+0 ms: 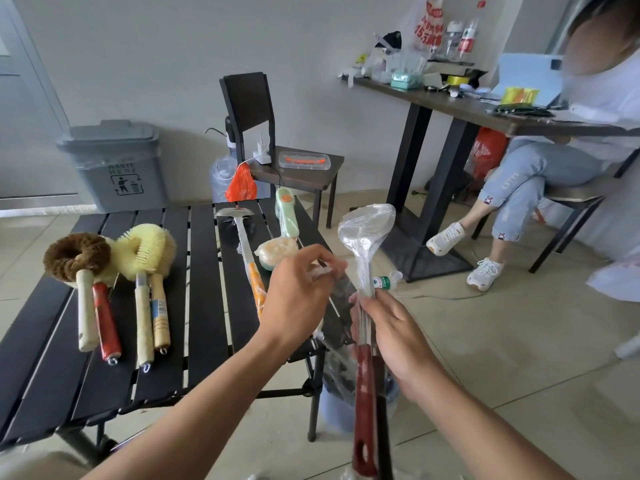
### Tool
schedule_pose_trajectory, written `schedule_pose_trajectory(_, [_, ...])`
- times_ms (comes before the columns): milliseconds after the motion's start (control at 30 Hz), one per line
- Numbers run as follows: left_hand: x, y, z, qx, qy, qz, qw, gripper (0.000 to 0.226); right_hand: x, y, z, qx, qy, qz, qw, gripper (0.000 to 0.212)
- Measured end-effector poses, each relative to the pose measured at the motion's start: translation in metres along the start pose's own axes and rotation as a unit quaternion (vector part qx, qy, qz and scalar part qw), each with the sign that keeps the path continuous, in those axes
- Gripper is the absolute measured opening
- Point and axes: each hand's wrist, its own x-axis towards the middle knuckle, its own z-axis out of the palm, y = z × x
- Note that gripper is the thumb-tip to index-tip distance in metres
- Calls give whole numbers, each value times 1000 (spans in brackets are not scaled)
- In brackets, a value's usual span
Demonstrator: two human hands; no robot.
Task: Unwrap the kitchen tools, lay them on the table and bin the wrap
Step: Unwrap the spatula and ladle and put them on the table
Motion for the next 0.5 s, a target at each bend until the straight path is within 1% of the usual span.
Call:
schedule_pose_trajectory(67, [2,0,-1,-20,37,-5,999,19,2,1,1,-29,25,-10,999,38])
schedule_pose_trajectory(133, [4,-1,-4,-22,69,-16,997,23,3,3,3,-24,34,-13,999,35])
schedule_pose_trajectory(200, [6,0,-6,0,93,-15,996,24,3,4,4,-30,39,-6,999,32])
schedule_pose_trajectory(300, [4,3,-5,22,109,0,994,23,4,5,5,-42,45,9,998,33])
schedule_pose_trajectory(400, [-3,6,-1,39,115,35,992,25,8,4,5,-89,52,15,995,34])
schedule_pose_trajectory(500, [-11,9,3,86,110,108,984,27,9,3,6,-152,62,-7,986,36])
